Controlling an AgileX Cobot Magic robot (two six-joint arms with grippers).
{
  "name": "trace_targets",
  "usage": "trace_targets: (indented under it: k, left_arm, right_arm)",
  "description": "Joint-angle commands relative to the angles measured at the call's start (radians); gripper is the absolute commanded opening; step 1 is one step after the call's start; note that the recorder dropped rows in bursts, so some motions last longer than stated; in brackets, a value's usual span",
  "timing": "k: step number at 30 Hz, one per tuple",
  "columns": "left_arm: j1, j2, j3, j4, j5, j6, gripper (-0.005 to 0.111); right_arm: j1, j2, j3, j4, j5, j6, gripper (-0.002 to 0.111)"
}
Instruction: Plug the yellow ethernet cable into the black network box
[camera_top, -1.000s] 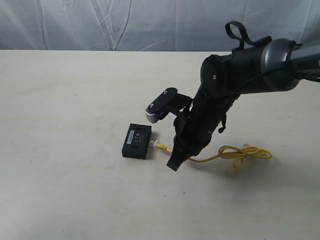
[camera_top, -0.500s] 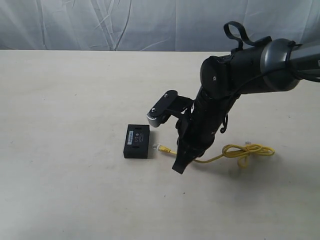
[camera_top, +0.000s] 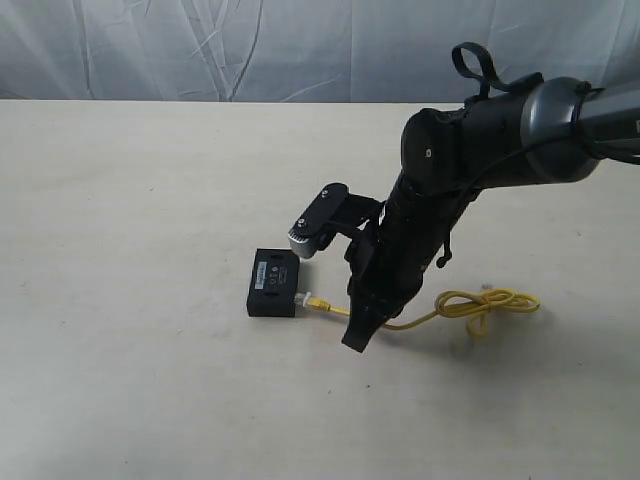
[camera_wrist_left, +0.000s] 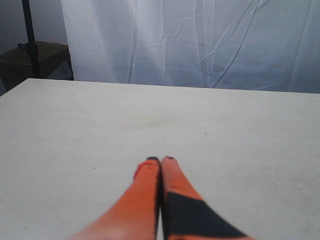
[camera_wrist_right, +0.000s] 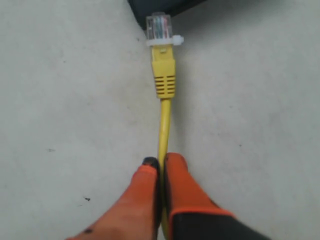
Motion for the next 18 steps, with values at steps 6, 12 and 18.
trace_targets:
  k: [6,12,18]
  left_arm:
    - [0.002,-0.005,0.005,0.001,-0.007,-0.002,0.000]
    - [0.002,-0.005,0.005,0.001,-0.007,-0.002,0.000]
    - [0.002,-0.005,0.005,0.001,-0.007,-0.002,0.000]
  right_arm:
    - [-0.002,-0.005,0.003,0.034,-0.008,-0.037,-0.001]
    - [-0.002,-0.005,0.003,0.044,-0.005,-0.037,-0.001]
    - [-0.002,-0.012,0.003,0.009,-0.002,-0.044,-0.001]
